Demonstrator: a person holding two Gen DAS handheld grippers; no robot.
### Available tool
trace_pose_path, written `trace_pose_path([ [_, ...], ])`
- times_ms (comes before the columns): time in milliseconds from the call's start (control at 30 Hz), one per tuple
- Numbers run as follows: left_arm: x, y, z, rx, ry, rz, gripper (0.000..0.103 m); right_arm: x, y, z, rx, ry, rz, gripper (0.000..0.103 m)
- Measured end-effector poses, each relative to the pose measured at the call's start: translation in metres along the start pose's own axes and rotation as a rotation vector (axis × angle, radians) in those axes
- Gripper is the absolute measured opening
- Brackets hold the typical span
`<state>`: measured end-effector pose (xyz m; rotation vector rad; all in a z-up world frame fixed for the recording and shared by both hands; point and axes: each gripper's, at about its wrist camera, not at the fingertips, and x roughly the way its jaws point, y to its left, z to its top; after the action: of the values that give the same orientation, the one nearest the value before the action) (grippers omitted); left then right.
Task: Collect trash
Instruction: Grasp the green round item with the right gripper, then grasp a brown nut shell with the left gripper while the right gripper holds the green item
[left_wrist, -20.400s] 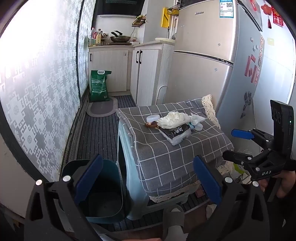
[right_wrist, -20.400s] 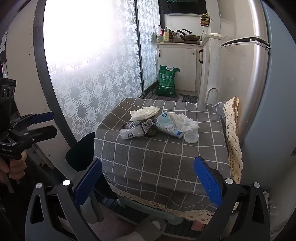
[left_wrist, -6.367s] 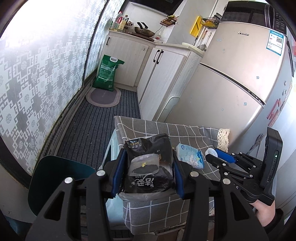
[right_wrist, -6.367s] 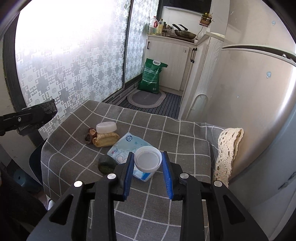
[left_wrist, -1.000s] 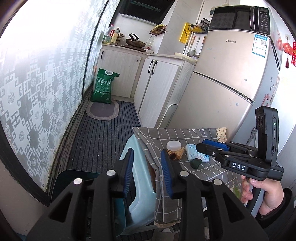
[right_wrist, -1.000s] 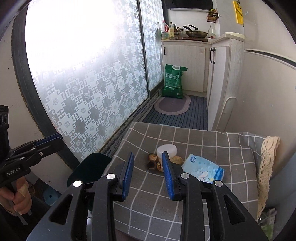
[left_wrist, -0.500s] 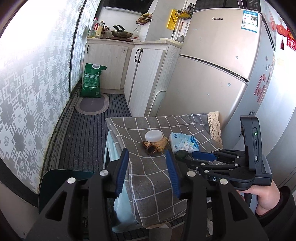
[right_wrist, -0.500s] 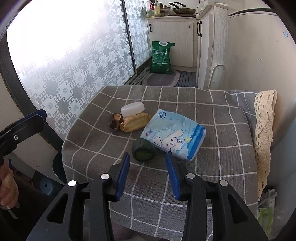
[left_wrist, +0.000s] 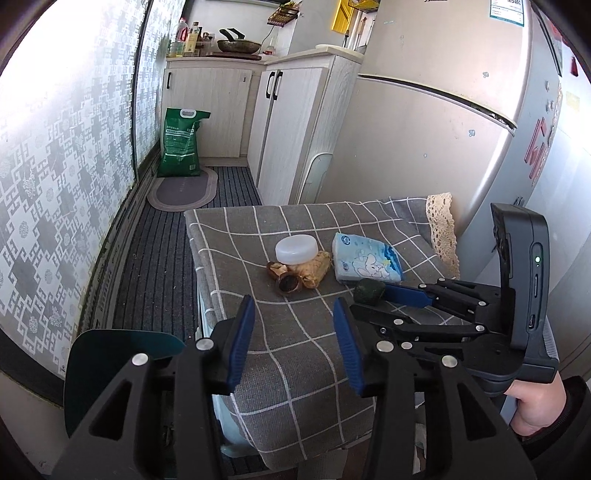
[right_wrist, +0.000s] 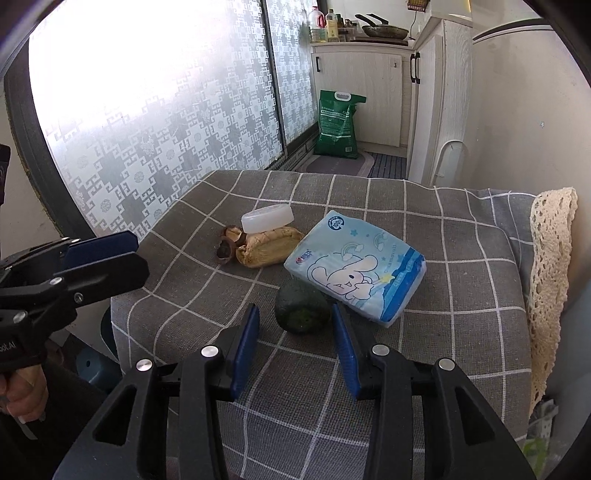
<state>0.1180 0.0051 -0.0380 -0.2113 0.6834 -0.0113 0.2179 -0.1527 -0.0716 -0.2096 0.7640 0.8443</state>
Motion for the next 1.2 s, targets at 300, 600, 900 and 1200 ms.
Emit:
trace_pose_path([
  [300, 0.024, -0.009, -0.001, 0.02, 0.033, 0.057, 0.046, -0.012, -0.011, -0.002, 0.014, -0.029, -0.01, 0.027],
  [600, 0.05, -0.012, 0.005, 0.058, 0.061, 0.115, 0.038, -0.051, -0.04, -0.011, 0.08, -0.101, 0.017, 0.027],
  [900, 0.065, -0.018, 0.006, 0.152, 0.071, 0.176, 0.036, -0.057, -0.047, -0.019, 0.095, -0.112, 0.056, 0.027],
  [1200, 0.07, -0.015, 0.009, 0.156, 0.069, 0.174, 0.036, -0.062, -0.051, -0.026, 0.098, -0.112, 0.073, 0.027],
])
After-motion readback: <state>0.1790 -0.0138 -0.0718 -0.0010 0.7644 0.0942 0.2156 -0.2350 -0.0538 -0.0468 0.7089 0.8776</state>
